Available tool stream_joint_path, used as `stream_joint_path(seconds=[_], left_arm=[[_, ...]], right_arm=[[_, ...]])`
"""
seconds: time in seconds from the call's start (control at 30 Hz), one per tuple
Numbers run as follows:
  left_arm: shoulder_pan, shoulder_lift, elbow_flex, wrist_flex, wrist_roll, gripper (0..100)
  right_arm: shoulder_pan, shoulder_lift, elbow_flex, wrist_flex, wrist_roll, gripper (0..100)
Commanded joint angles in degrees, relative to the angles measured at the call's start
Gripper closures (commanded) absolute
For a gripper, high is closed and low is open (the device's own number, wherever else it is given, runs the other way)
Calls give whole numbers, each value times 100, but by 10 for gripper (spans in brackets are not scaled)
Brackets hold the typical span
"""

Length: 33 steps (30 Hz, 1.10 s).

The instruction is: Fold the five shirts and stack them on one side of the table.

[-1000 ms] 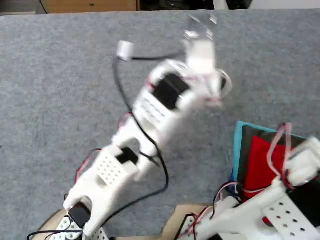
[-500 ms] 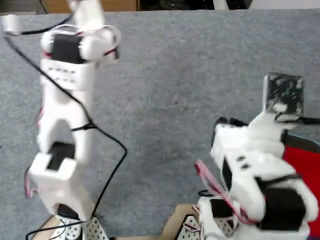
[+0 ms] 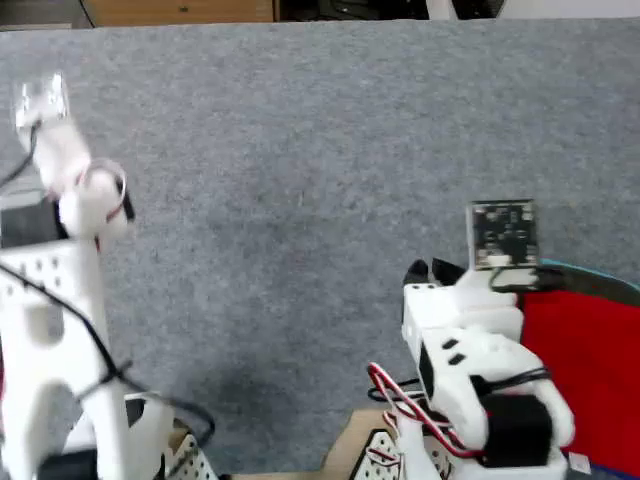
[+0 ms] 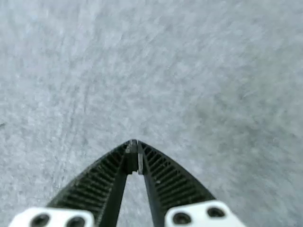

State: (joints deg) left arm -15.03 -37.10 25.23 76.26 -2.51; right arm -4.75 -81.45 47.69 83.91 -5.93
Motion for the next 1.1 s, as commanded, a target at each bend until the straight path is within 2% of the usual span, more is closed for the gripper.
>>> stream_joint_path(seconds=[0.0, 0.17, 0.57, 0.77, 0.97, 1.07], left_arm=[[-88, -1349, 2048, -1029, -35, 982], [-123, -2818, 3912, -1899, -35, 982], [-132, -5912, 7015, -1934, -26, 982], [-114, -6774, 7165, -1363, -26, 982], [-105, -6598, 7165, -413, -9, 982], [-105, -6580, 7165, -431, -9, 982]], right_arm=[[-40, -321, 963, -598, 211, 937], [-66, -497, 2211, -1196, 211, 937], [-40, -1569, 3670, -1363, 211, 937], [-31, -2844, 4664, -1231, 211, 937], [-31, -2782, 4813, -1037, 185, 937], [-31, -2844, 4910, -1037, 176, 937]])
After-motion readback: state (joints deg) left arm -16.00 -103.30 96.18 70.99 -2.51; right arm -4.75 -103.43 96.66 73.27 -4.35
